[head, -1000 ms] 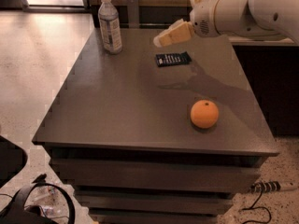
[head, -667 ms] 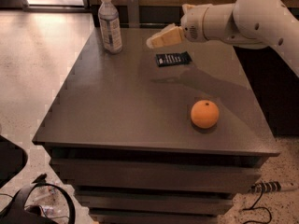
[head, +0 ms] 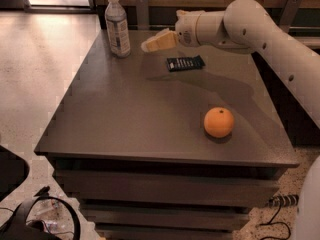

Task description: Knock blue plastic bottle over

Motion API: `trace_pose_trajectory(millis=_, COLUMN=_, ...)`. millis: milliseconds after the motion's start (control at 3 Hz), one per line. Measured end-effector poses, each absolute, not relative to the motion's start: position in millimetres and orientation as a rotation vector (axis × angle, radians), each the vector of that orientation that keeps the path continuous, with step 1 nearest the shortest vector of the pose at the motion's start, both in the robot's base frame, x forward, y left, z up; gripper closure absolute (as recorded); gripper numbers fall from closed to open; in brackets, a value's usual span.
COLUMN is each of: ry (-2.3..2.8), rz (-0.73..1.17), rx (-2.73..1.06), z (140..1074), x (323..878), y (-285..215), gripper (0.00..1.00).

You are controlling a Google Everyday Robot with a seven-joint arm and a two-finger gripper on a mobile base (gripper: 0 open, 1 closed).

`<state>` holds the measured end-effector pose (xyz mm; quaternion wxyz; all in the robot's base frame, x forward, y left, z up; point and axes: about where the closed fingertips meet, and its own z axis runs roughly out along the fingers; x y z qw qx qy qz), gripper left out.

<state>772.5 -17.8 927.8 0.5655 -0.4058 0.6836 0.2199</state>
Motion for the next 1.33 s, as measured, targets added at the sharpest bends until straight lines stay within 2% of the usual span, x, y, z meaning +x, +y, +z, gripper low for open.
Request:
trace_pose_trajectory(millis=667, ry=1.559, rz=0.591, rx=-0.962, z=924.2, x=795.1, y=23.6, gripper=0.0)
trace_pose_trajectory(millis=1333, ry=1.544, rz=0.576, rx=-0.914, z=924.7, x=798.4, y=57.4, gripper=0.0)
